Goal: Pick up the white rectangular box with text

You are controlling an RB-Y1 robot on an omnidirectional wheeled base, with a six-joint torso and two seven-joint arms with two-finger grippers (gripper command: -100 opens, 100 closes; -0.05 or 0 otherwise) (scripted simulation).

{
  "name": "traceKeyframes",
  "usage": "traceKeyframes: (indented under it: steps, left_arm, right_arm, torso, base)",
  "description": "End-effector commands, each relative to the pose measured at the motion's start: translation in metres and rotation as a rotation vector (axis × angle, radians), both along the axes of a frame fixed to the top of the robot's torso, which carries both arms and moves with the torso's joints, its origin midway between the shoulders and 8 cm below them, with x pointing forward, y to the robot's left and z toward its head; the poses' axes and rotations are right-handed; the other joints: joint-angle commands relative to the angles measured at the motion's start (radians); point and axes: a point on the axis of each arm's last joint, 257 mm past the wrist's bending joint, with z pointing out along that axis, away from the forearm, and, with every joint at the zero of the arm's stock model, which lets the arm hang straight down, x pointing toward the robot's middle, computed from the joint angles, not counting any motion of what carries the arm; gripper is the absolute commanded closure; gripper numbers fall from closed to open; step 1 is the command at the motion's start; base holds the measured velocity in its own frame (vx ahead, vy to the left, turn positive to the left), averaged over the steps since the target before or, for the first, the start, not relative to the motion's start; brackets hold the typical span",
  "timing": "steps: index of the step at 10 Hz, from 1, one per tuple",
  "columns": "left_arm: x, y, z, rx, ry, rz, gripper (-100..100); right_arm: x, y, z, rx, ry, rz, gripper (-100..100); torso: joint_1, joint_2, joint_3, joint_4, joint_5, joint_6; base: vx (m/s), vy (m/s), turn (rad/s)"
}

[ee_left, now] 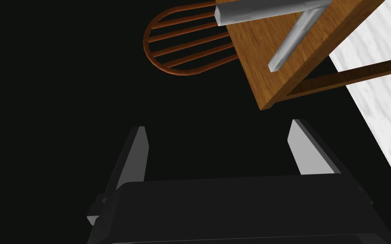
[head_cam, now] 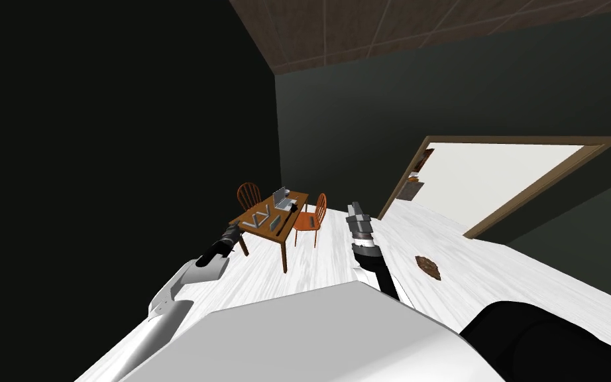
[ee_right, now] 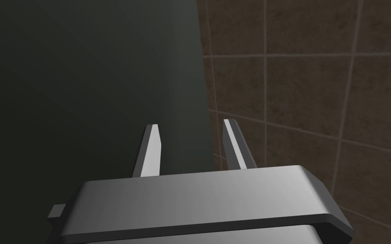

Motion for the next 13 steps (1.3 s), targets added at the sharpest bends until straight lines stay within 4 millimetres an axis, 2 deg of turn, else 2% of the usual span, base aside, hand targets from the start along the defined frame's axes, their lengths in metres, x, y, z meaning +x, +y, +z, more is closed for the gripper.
traceKeyframes:
  steps: [1,2,3,4,5,6,7,8,9,10,11,12,13]
  left_arm:
    - [0.007,0.015,-0.008,-0.024,0.041,0.037,-100]
    - [0.003,0.019,-0.02,-0.027,0.073,0.049,-100]
    - [0.011,0.031,-0.02,-0.051,0.089,0.078,-100]
    - [0.005,0.036,-0.036,-0.055,0.135,0.096,-100]
    - [0.014,0.045,-0.03,-0.08,0.14,0.123,-100]
    - [0.007,0.05,-0.046,-0.085,0.185,0.141,-100]
    - [0.005,0.052,-0.051,-0.086,0.195,0.145,-100]
    - [0.009,0.063,-0.051,-0.116,0.221,0.181,-100]
    - [0.003,0.067,-0.065,-0.12,0.254,0.196,-100]
    - [0.007,0.077,-0.065,-0.152,0.273,0.229,-100]
    - [-0.001,0.081,-0.079,-0.157,0.312,0.246,-100]
    - [0.004,0.088,-0.076,-0.19,0.322,0.276,-100]
    - [-0.006,0.092,-0.092,-0.195,0.367,0.296,-100]
  right_arm:
    - [0.0,0.0,0.0,0.0,0.0,0.0,0]
    - [0.0,0.0,0.0,0.0,0.0,0.0,0]
    - [0.0,0.0,0.0,0.0,0.0,0.0,0]
    - [0.0,0.0,0.0,0.0,0.0,0.0,0]
    - [0.0,0.0,0.0,0.0,0.0,0.0,0]
    - [0.0,0.0,0.0,0.0,0.0,0.0,0]
    - [0.0,0.0,0.0,0.0,0.0,0.0,0]
    - [0.0,0.0,0.0,0.0,0.0,0.0,0]
    - [0.0,0.0,0.0,0.0,0.0,0.0,0]
    - [0.0,0.0,0.0,0.0,0.0,0.0,0]
    - [0.0,0.0,0.0,0.0,0.0,0.0,0]
    - [0.0,0.0,0.0,0.0,0.0,0.0,0]
    - [0.0,0.0,0.0,0.0,0.0,0.0,0]
  torso:
    - [0.0,0.0,0.0,0.0,0.0,0.0]
    - [0.0,0.0,0.0,0.0,0.0,0.0]
    - [-0.001,0.0,0.0,0.0,0.0,0.0]
    - [-0.002,-0.001,0.0,0.0,0.0,0.0]
    - [-0.001,-0.001,-0.001,0.0,0.0,0.0]
    - [-0.002,-0.002,-0.001,0.0,-0.001,0.0]
    - [-0.002,-0.002,-0.001,0.0,0.0,0.0]
    - [0.0,-0.001,-0.001,0.0,0.0,0.0]
    - [-0.001,-0.002,-0.001,0.0,0.0,0.0]
    - [-0.001,-0.002,-0.001,0.0,0.0,0.0]
    - [-0.002,-0.003,-0.002,-0.001,-0.001,0.0]
    - [-0.002,-0.003,-0.002,-0.001,-0.001,0.0]
    - [-0.003,-0.003,-0.002,-0.001,-0.001,0.0]
  base:
    - [-0.001,-0.039,0.108]
    - [-0.003,-0.049,0.061]
    - [0.003,-0.059,0.107]
    - [0.01,-0.053,0.055]
    - [0.019,-0.07,0.093]
    - [0.019,-0.06,0.047]
    - [0.006,-0.024,-0.008]
    - [0.015,-0.048,0.078]
    - [0.015,-0.052,0.06]
    - [0.041,-0.074,0.083]
    - [0.034,-0.071,0.042]
    - [0.042,-0.083,0.079]
    - [0.04,-0.064,0.037]
